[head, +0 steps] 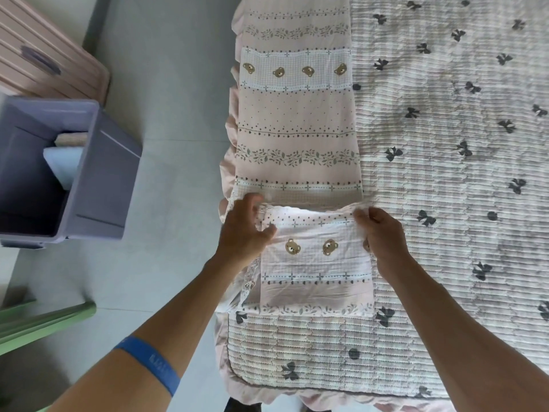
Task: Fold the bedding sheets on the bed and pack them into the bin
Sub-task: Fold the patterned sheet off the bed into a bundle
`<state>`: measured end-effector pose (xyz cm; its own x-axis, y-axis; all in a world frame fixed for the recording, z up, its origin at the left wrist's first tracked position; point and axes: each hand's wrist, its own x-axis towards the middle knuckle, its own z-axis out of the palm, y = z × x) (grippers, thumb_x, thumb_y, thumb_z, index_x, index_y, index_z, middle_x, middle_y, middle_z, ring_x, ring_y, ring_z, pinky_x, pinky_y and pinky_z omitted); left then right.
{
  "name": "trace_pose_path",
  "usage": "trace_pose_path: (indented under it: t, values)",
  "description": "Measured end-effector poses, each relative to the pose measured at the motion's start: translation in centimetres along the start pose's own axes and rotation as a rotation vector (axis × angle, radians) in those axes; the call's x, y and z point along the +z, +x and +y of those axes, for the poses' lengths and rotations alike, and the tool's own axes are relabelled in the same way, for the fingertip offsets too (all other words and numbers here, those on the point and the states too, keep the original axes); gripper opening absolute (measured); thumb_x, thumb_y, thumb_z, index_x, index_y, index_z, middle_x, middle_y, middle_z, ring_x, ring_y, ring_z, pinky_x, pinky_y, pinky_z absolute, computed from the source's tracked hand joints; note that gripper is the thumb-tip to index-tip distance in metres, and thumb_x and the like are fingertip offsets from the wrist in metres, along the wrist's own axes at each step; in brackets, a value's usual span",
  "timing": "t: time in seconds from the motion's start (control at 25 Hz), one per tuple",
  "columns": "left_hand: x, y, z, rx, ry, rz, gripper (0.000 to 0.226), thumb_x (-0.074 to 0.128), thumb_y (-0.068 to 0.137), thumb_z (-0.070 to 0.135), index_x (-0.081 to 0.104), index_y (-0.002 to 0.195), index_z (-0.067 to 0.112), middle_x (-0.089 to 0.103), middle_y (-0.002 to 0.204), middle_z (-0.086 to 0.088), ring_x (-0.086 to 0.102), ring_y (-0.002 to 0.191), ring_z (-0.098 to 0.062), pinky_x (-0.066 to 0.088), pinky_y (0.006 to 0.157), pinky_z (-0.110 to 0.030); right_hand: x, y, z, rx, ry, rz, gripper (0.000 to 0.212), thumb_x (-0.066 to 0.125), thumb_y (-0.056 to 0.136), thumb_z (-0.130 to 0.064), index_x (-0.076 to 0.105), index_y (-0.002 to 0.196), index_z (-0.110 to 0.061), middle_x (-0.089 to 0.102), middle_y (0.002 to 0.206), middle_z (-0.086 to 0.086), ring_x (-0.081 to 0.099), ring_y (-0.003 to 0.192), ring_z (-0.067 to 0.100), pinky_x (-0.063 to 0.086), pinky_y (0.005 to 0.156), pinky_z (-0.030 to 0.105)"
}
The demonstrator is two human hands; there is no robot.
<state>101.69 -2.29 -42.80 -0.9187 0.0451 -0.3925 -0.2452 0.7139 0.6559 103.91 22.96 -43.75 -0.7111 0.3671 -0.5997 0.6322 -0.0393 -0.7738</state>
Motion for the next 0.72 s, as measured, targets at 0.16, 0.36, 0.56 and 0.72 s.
trace_pose_path:
  t: [0.16, 0.36, 0.56, 0.72]
  values:
    - [-0.3, 3.4, 2.3, 0.154, 0.56, -0.144, 0.081, 0.077, 0.072, 0.053, 0.038, 0.14, 0.031, 0.047, 0.138, 0.001, 0.043, 0.126, -0.024, 0.033, 0.102, -0.046, -0.6, 0.7, -0.9, 0.006, -0.215, -0.08, 0.006, 0.067, 0.091, -0.015, 0.069, 0.094, -0.01, 0.062, 0.08, 0.009, 0.048, 0.06, 0.015, 0.037, 0.038, 0.015]
    - [-2.1, 4.9, 0.8, -0.014, 0.255, -0.456, 0.03, 0.079, 0.077, 0.039, 0.066, 0.09, 0.015, 0.068, 0.086, 0.001, 0.064, 0.084, -0.019, 0.048, 0.072, -0.033, -0.9, 0.8, -0.9, -0.031, -0.346, -0.079, 0.014, 0.059, 0.095, -0.016, 0.068, 0.104, -0.009, 0.066, 0.086, 0.018, 0.053, 0.062, 0.017, 0.043, 0.043, 0.02]
    - [-5.0, 6.8, 1.6, 0.042, 0.102, -0.338, 0.021, 0.074, 0.085, 0.024, 0.064, 0.092, 0.006, 0.056, 0.076, -0.001, 0.053, 0.068, -0.017, 0.037, 0.054, -0.019, 0.1, 2.1, -2.6, -0.066, -0.189, -0.008, 0.012, 0.059, 0.094, -0.015, 0.068, 0.102, -0.013, 0.058, 0.076, 0.006, 0.043, 0.051, 0.012, 0.039, 0.04, 0.019]
    - [-2.9, 4.4, 1.7, 0.265, 0.508, 0.163, 0.038, 0.067, 0.086, 0.027, 0.054, 0.121, 0.019, 0.058, 0.115, -0.004, 0.055, 0.103, -0.026, 0.044, 0.089, -0.042, 0.6, 2.3, -1.5, -0.345, -0.571, 0.199, 0.042, 0.068, 0.086, -0.025, 0.052, 0.125, -0.019, 0.06, 0.118, 0.005, 0.057, 0.091, 0.019, 0.051, 0.075, 0.034]
